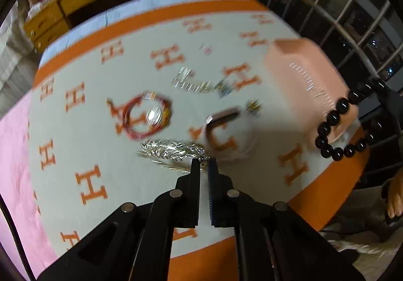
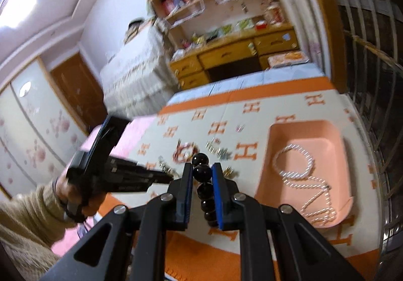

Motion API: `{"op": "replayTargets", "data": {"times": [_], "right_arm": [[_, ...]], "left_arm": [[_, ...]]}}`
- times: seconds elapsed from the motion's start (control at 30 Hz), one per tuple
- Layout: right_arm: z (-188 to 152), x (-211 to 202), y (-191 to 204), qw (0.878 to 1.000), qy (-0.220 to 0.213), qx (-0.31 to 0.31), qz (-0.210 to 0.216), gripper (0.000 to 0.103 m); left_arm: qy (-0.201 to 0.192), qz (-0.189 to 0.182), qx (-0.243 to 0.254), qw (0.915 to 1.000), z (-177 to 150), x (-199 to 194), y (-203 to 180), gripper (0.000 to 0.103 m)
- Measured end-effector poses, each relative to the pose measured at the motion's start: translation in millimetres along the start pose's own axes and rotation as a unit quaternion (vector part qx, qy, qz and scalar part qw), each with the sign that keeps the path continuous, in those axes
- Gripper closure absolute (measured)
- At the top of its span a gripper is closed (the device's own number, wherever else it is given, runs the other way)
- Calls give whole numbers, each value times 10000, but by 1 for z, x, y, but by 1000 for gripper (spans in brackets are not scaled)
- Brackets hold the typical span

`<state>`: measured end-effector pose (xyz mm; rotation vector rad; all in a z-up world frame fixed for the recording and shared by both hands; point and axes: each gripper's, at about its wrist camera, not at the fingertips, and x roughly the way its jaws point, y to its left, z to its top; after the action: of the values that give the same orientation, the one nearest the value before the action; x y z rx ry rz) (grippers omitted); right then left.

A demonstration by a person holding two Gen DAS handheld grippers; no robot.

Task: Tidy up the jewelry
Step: 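Carry the black bead bracelet into the pink box and open the right tool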

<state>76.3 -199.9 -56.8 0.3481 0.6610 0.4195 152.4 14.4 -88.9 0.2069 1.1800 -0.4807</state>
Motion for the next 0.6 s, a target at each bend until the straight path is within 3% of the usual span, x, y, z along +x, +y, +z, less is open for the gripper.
{"op": "replayTargets", "data": {"times": [0.17, 0.3, 0.47, 0.6], "right_arm": [[9, -13, -30, 9975, -308, 410, -495, 88], [7, -1, -48, 9954, -78, 561, -774, 88], [-6, 23, -66, 9915, 388, 829, -927, 87], [-14, 33, -71, 9888, 608, 953, -973, 87]], "left_arm": [[-623, -147, 358, 9973, 21, -35, -39, 101], [-978, -340, 629, 9926, 48, -48, -74, 101], [-1056, -429, 772, 9905, 67, -48, -96, 100], [-1030, -285, 736, 9915, 73, -43, -100, 100]]}}
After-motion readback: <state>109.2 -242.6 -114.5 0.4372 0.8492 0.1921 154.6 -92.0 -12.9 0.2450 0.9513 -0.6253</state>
